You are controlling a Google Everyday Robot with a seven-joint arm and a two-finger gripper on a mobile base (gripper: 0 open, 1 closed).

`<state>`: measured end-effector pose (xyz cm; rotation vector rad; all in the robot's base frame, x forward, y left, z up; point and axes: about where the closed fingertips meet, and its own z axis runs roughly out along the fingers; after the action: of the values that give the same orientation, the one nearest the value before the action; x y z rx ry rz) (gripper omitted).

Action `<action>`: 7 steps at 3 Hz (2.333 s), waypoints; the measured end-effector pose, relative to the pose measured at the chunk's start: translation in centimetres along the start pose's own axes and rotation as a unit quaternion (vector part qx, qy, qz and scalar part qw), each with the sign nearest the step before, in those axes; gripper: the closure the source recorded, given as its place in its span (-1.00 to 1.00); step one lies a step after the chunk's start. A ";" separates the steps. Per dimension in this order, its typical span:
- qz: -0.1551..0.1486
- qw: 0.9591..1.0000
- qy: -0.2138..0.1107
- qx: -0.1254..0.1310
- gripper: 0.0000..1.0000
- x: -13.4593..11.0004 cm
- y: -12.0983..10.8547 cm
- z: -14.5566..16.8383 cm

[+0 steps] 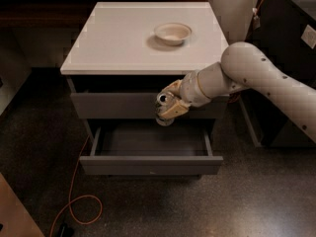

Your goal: Pick 7up can from middle drawer and place on counter

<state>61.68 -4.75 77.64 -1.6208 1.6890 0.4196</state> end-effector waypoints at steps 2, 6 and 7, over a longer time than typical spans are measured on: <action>-0.017 1.000 0.009 -0.003 1.00 -6.7 -2.2 -2.4; -0.013 0.998 -0.058 -0.027 1.00 -16.7 -11.3 -4.0; 0.010 0.997 -0.066 -0.037 1.00 -16.8 -13.4 -3.2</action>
Offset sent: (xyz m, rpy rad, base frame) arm 0.0181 0.0475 0.1185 -0.0394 -0.0297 0.0535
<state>72.29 3.02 94.93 -1.5937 1.6092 0.5911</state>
